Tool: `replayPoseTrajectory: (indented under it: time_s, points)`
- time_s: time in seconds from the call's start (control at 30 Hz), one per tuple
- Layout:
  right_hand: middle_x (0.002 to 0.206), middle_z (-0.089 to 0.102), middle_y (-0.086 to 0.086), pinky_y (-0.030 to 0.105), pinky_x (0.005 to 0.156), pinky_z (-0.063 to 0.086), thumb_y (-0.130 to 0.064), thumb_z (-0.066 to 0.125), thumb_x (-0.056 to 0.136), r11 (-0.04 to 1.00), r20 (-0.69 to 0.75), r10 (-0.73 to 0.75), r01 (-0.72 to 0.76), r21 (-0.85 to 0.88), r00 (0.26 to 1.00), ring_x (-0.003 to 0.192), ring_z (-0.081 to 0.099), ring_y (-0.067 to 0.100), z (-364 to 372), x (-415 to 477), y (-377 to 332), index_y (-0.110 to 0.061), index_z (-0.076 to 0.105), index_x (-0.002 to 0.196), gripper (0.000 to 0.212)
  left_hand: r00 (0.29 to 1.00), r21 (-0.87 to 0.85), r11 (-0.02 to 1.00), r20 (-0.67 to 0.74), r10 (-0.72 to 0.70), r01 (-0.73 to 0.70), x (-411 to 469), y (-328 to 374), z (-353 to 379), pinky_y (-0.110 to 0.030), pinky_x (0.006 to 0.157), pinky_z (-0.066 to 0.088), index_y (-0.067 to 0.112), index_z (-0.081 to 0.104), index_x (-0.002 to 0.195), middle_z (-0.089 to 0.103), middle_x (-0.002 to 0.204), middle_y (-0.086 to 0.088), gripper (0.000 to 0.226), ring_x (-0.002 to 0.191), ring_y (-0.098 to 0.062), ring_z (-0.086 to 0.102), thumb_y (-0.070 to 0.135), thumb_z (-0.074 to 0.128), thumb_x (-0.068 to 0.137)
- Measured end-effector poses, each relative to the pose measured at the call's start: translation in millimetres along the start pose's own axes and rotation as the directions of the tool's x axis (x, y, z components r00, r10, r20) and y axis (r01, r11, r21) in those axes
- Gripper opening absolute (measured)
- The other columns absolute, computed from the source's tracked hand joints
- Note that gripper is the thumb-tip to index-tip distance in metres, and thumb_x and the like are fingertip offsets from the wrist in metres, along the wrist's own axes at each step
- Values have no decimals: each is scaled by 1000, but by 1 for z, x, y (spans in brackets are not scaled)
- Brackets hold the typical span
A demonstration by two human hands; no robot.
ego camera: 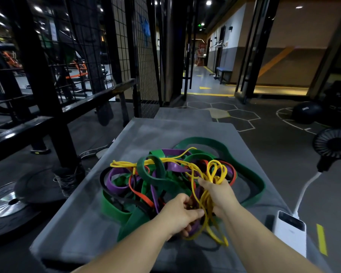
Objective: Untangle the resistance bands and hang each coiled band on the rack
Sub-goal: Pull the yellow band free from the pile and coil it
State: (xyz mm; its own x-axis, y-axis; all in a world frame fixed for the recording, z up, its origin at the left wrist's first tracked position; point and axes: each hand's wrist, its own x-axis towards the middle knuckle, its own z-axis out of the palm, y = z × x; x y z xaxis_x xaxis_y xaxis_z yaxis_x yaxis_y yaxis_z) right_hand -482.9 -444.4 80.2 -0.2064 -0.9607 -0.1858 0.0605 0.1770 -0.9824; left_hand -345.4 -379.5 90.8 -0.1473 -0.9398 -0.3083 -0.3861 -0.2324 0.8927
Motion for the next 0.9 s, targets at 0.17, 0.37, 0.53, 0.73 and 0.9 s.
replayPoseTrajectory:
  time_s: [0.17,0.37,0.53,0.73,0.9]
  points:
    - [71,72,6,44,73,58,-13,78,82,999,125,-19,24,-40,992,73,70,29,0,-7,-2,-11,70,79,9,993,336,942,-113,37,3,4,-1,-4,-31,87,49,23,46,131,58,120,0,66,107,-19,60,52,71,76]
    - [87,76,8,41,78,59,-24,89,68,980,261,-46,94,-175,964,81,73,25,4,-14,-11,-9,73,94,34,987,380,921,-91,133,-89,11,2,-11,-33,98,45,27,47,134,53,139,4,65,126,-18,52,51,69,78]
    - [81,74,16,54,73,59,-26,85,51,950,258,-16,95,-299,966,76,71,33,0,-4,-23,-9,73,86,41,964,420,898,-159,213,-129,12,8,-25,-26,64,40,38,56,99,63,82,6,32,74,-12,60,54,71,76]
    - [67,69,5,43,71,57,-14,78,65,866,209,-117,203,-457,971,65,65,24,-10,1,-35,-14,66,71,14,934,489,866,-253,253,-102,25,9,-51,-29,62,41,33,52,74,50,61,11,21,59,-13,49,45,64,86]
    - [74,67,12,48,62,58,-5,79,65,931,111,-135,164,-326,985,63,67,29,-29,5,-45,-10,56,98,41,914,479,877,-346,212,-22,30,9,-72,-29,63,41,31,50,81,53,68,9,23,66,-17,53,52,59,88]
